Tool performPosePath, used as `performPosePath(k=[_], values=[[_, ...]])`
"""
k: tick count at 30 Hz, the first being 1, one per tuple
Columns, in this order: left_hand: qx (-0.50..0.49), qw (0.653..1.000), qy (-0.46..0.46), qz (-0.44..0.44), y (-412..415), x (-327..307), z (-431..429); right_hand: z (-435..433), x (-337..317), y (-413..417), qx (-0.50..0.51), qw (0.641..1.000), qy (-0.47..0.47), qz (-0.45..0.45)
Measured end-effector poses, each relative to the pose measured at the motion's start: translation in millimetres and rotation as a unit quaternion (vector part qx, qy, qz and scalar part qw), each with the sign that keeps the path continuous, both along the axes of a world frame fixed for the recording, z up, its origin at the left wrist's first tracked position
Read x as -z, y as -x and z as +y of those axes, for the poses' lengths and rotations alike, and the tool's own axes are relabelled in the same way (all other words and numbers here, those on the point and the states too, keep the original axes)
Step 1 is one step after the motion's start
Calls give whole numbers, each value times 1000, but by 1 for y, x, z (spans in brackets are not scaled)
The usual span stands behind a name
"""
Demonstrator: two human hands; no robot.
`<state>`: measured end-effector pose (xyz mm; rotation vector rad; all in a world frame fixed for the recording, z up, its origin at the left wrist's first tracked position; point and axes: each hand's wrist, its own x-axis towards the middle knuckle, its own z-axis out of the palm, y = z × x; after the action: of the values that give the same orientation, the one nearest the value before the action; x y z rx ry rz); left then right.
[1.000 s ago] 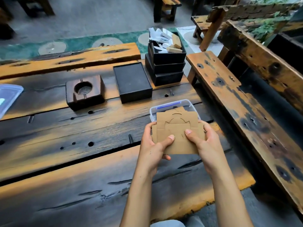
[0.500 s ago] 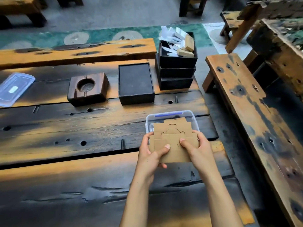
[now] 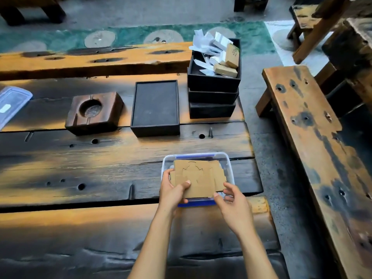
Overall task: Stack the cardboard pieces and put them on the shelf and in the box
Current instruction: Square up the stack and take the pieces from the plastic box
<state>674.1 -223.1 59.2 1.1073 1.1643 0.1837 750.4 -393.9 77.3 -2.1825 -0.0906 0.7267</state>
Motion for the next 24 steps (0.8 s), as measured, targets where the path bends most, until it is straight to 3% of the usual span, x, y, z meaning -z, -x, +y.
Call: performPosePath(k=[15, 22, 24], values=[[2, 997, 23, 70, -70, 62, -11, 4, 36, -73, -33, 998, 46, -29], [37, 993, -60, 100, -81, 71, -27, 6, 41, -81, -11, 998, 55, -42], [74, 981, -105, 147, -81, 73, -29, 6, 41, -84, -9, 998, 53, -43]])
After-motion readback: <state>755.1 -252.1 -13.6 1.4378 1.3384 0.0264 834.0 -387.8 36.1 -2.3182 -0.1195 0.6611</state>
